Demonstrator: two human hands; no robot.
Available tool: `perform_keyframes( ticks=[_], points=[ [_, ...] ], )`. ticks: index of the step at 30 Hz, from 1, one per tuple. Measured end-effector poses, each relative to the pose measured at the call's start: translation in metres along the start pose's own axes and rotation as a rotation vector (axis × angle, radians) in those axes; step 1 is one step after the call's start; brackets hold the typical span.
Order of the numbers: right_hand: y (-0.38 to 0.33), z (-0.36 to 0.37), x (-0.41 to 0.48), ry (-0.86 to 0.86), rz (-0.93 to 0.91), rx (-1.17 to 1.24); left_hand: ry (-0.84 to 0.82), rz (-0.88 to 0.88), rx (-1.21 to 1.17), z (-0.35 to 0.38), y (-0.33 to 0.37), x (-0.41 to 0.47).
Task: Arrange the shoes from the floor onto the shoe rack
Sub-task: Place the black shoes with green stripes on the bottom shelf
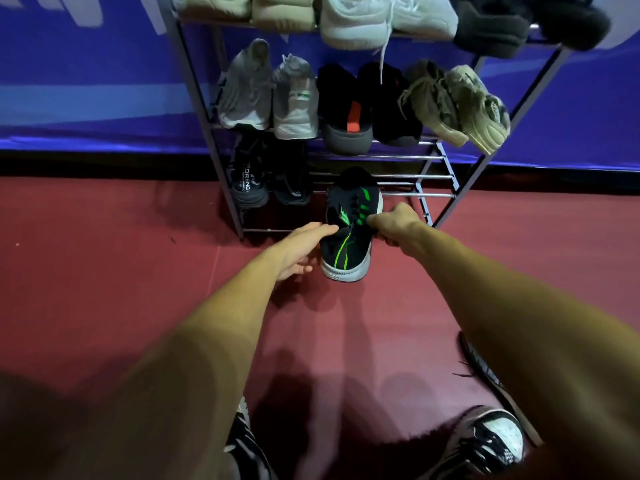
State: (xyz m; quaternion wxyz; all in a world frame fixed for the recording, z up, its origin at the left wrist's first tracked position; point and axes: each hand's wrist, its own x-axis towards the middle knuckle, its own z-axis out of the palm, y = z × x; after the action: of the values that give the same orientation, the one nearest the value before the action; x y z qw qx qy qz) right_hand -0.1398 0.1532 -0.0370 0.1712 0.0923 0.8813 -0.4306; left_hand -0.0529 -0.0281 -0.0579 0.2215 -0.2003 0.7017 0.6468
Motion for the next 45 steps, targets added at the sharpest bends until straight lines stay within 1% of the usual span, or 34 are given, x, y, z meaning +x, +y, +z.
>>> perform_keyframes(
  ticks=[4,8,11,13,15,16,17,22,26,30,33,35,40,43,45],
  points=[
    [-0.005,0.004,0.009,0.013,-0.04,0.049,-0.026,0.105,-0.138,-0.005,0.009,0.007],
    [-0.002,0.004,0.016,-0.128,-0.093,0.104,0.075,0.191,-0.248,-0.007,0.011,0.029],
    [0.001,0.005,0.015,-0.193,-0.104,0.259,0.152,0.156,-0.356,-0.008,0.01,0.044],
    [0.008,0.009,0.017,-0.289,-0.087,0.336,0.18,0.139,-0.397,-0.003,0.014,0.048],
    [0.012,0.016,0.023,-0.405,-0.104,0.373,0.202,0.115,-0.438,0.004,0.019,0.052],
    [0.013,0.02,0.027,-0.434,-0.113,0.39,0.214,0.101,-0.451,0.008,0.022,0.054],
    [0.012,0.024,0.03,-0.434,-0.11,0.406,0.226,0.085,-0.464,0.01,0.023,0.057],
    [0.01,0.038,0.047,-0.312,-0.071,0.475,0.286,0.094,-0.471,0.01,0.024,0.073],
    [0.007,0.049,0.054,-0.3,-0.038,0.615,0.319,0.088,-0.347,0.005,0.025,0.081],
    [0.008,0.056,0.066,-0.243,-0.068,0.626,0.299,0.035,-0.208,0.004,0.022,0.084],
    [0.009,0.061,0.07,-0.23,-0.081,0.7,0.319,0.053,-0.2,0.005,0.026,0.089],
    [0.007,0.063,0.07,-0.184,-0.087,0.736,0.324,0.068,-0.2,0.005,0.032,0.092],
    [0.004,0.068,0.069,-0.12,-0.077,0.742,0.315,0.062,-0.177,0.005,0.041,0.091],
    [0.008,0.069,0.065,-0.125,-0.051,0.776,0.325,0.059,-0.111,0.005,0.034,0.088],
    [0.009,0.067,0.062,-0.133,-0.038,0.742,0.336,0.052,-0.075,0.006,0.029,0.086]
  ],
)
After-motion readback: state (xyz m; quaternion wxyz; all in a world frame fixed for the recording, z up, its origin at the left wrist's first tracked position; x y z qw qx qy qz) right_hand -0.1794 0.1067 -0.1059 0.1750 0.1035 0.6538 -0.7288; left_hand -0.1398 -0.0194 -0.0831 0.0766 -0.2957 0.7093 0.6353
